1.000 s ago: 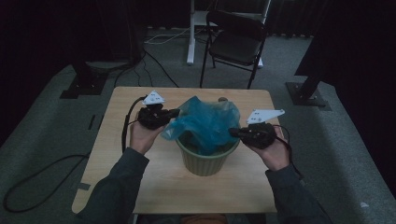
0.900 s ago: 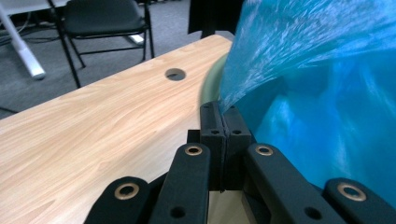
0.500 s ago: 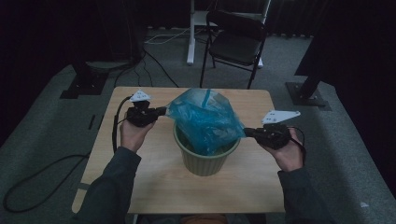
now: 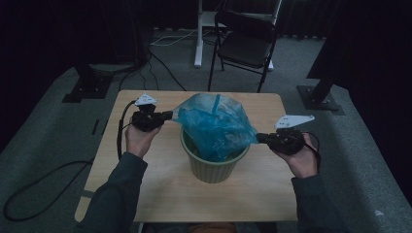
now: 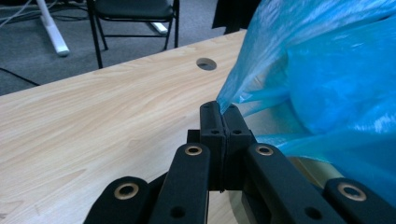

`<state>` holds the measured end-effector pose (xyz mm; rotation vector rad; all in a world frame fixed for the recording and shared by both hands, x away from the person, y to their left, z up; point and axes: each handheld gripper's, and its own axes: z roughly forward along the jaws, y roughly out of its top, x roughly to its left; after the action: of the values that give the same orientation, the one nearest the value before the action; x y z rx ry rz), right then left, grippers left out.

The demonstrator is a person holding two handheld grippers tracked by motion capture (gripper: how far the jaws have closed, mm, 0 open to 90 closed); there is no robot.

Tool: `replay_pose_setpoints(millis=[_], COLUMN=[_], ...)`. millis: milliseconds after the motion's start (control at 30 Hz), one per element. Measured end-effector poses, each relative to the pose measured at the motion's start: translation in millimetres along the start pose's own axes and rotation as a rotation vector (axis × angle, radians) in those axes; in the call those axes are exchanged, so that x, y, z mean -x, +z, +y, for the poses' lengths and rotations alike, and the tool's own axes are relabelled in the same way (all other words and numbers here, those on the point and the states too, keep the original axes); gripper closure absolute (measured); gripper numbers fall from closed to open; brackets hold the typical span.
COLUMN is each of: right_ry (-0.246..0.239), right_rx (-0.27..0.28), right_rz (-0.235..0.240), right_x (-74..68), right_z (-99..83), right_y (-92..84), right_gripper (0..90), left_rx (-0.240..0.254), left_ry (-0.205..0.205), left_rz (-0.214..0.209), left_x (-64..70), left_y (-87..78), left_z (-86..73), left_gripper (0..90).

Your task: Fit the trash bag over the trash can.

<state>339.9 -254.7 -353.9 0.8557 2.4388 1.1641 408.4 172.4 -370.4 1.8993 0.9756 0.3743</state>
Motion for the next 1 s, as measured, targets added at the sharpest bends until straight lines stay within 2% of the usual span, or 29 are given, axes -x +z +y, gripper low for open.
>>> replay_pose_setpoints(millis=[100,267,300,467,700,800,867,1000], right_ry=[-0.027,-0.015,-0.014,-0.012,0.003,0.007,0.015,0.052], right_rx=[0.02,0.078,0.107,0.157,0.162,0.158,0.152,0.153], right_rz=[0.03,0.038,0.036,0.02,0.004,-0.002,-0.016,-0.037], right_x=[-3.6,-2.1,-1.4,-0.8,5.4,7.1,10.9,19.8], right_z=[1.4,6.6,9.3,19.7,36.9,41.4,46.7,49.9], right_y=[1.1,-4.5,-7.6,-9.3,12.6,18.6,23.5,25.4], right_gripper=[73.7,65.2,62.5,59.1,56.0,58.7,73.2,84.8], left_rx=[0.005,0.016,0.017,0.024,0.043,0.057,0.067,0.063], left_ry=[0.02,0.034,0.034,0.044,0.072,0.072,0.072,0.073], left_rz=[-0.021,-0.032,-0.032,-0.036,-0.04,-0.039,-0.037,-0.03], left_x=[4.8,9.0,9.3,11.6,15.4,15.9,15.8,14.7], left_y=[1.1,1.5,1.4,2.4,4.0,3.9,4.3,8.1], left_z=[1.5,4.9,5.5,8.0,13.7,16.4,20.1,24.8], left_gripper=[87.7,87.3,87.3,86.5,80.2,74.5,73.3,78.1])
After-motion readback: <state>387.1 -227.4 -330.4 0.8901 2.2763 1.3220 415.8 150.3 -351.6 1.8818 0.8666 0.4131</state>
